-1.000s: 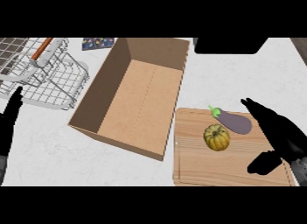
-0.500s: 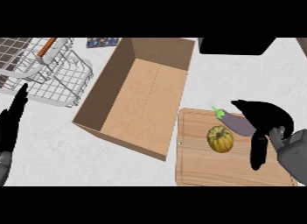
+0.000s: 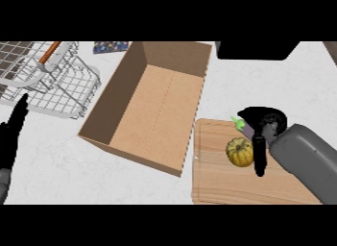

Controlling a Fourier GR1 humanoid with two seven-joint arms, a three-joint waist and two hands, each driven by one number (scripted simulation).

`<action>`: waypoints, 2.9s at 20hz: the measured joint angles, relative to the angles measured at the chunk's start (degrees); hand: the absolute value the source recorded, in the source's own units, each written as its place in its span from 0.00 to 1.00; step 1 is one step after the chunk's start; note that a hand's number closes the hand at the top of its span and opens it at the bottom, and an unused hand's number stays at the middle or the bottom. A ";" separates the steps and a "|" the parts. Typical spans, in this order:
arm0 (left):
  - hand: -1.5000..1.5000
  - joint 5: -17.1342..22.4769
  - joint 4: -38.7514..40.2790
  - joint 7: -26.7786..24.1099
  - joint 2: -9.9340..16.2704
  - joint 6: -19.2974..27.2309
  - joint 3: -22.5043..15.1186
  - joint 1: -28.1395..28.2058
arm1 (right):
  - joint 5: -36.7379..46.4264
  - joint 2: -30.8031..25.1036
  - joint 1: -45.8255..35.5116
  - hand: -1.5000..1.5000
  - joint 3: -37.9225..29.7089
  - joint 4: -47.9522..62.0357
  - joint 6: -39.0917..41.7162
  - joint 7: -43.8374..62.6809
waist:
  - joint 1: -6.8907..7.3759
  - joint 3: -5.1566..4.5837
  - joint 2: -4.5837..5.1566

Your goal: Pick the squash from the cutting board and place it in the cardboard box

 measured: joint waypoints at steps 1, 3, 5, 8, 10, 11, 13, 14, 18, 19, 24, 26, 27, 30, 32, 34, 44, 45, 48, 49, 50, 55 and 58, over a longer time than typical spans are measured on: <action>0.50 0.03 0.23 -0.50 0.02 -0.34 0.23 0.30 | 0.52 0.82 -0.49 0.00 0.41 1.64 0.34 -0.07 | -0.03 0.00 0.00; 0.50 -0.32 0.85 -0.55 -0.45 -0.31 0.54 -0.06 | 1.01 2.44 -1.93 0.00 0.42 4.36 1.30 -0.29 | -0.24 0.02 0.01; 0.50 -0.78 0.50 0.15 -1.02 -0.26 0.54 -0.30 | 2.06 4.25 -2.68 0.00 0.41 6.71 1.66 -0.23 | -0.41 0.03 -0.04; 0.50 -0.89 -0.37 1.14 -0.54 -1.03 1.53 -0.10 | 2.98 4.93 -2.32 0.00 0.14 7.08 2.69 -0.32 | -0.73 0.04 -0.14; 0.50 -1.25 0.40 0.77 -0.87 -1.42 2.02 -0.46 | 4.18 5.98 -1.92 0.00 0.02 7.90 2.93 -0.32 | -0.89 0.03 -0.16; 0.50 -1.46 -0.70 1.05 -0.84 -1.39 2.23 0.40 | 4.24 5.67 -1.78 0.00 -0.64 7.70 3.54 -0.61 | -0.90 0.05 -0.18; 0.50 -1.72 -1.20 0.98 -1.12 -1.90 2.90 1.18 | 5.04 6.99 -1.34 0.00 -1.68 7.62 3.90 -0.56 | -0.95 0.05 -0.21; 0.50 -1.72 -0.27 0.30 -1.12 -2.48 3.53 0.90 | 5.74 7.77 -1.16 0.00 -1.92 7.93 4.09 -0.76 | -0.99 0.04 -0.20; 0.50 -2.40 0.26 0.94 -1.55 -4.01 5.01 -0.31 | 7.60 11.00 -1.08 0.00 -4.49 8.72 4.98 -1.32 | -1.06 0.05 -0.19; 0.50 -2.44 0.36 0.34 -1.56 -4.44 5.48 0.24 | 8.26 12.08 -1.03 0.00 -4.76 9.16 5.00 -1.41 | -1.02 0.05 -0.18; 0.50 -4.40 -0.22 0.39 -3.38 -4.49 6.25 0.82 | 11.40 15.44 -0.06 0.00 -6.82 8.42 5.71 -2.04 | -1.09 0.05 -0.21; 0.50 -4.88 -0.09 0.90 -3.79 -4.58 6.39 -0.05 | 11.72 17.23 -0.92 0.00 -7.43 9.31 6.05 -1.60 | -1.08 0.05 -0.19; 0.50 -4.86 0.64 0.33 -3.79 -4.79 6.80 -0.19 | 11.96 17.49 -1.03 0.00 -7.64 9.95 6.27 -1.47 | -1.09 0.04 -0.18; 0.50 -5.12 -0.65 0.85 -3.87 -4.88 7.11 0.59 | 13.44 17.44 0.63 0.00 -6.86 10.69 6.65 -1.22 | -1.07 0.03 -0.28; 0.50 -5.54 -0.39 0.42 -4.15 -4.87 7.18 0.85 | 14.08 17.76 1.24 0.00 -6.86 11.28 6.81 -0.72 | -1.12 0.02 -0.32; 0.50 -5.93 0.21 -0.21 -4.56 -4.80 7.29 0.65 | 15.24 18.23 1.45 0.00 -6.68 12.69 6.86 -0.76 | -1.02 0.01 -0.37; 0.50 -7.25 -0.22 0.18 -5.73 -5.52 7.85 0.54 | 26.96 17.20 1.43 1.00 -2.76 13.23 2.97 -6.73 | -0.44 -0.05 -0.87; 0.50 -7.60 0.07 0.54 -5.99 -5.35 7.87 0.00 | 28.41 17.01 1.53 1.00 -2.23 13.15 1.93 -7.79 | -0.47 -0.04 -0.90; 0.50 -7.88 -0.08 0.31 -6.49 -5.71 8.09 0.27 | 32.59 16.81 1.43 1.00 -0.89 13.56 -0.90 -10.11 | -0.41 -0.03 -0.93; 0.50 -8.09 -0.24 0.97 -6.47 -5.80 8.00 -0.27 | 33.53 15.50 1.00 1.00 -0.74 13.99 -2.74 -13.43 | -0.34 0.00 -0.84; 0.50 -8.15 -0.66 1.45 -6.59 -5.80 7.90 -0.39 | 33.93 14.21 0.41 1.00 -0.81 13.81 -4.25 -16.79 | -0.33 0.05 -0.64; 0.50 -8.29 -0.59 1.44 -6.85 -5.53 7.96 -0.81 | 31.96 8.15 -1.54 1.00 -4.01 8.86 -14.62 -37.21 | -0.48 0.41 0.14; 0.50 -8.01 -0.77 1.82 -6.52 -5.87 8.32 -1.09 | 31.15 3.55 -1.73 1.00 -7.43 7.91 -22.13 -49.06 | -0.60 0.44 0.36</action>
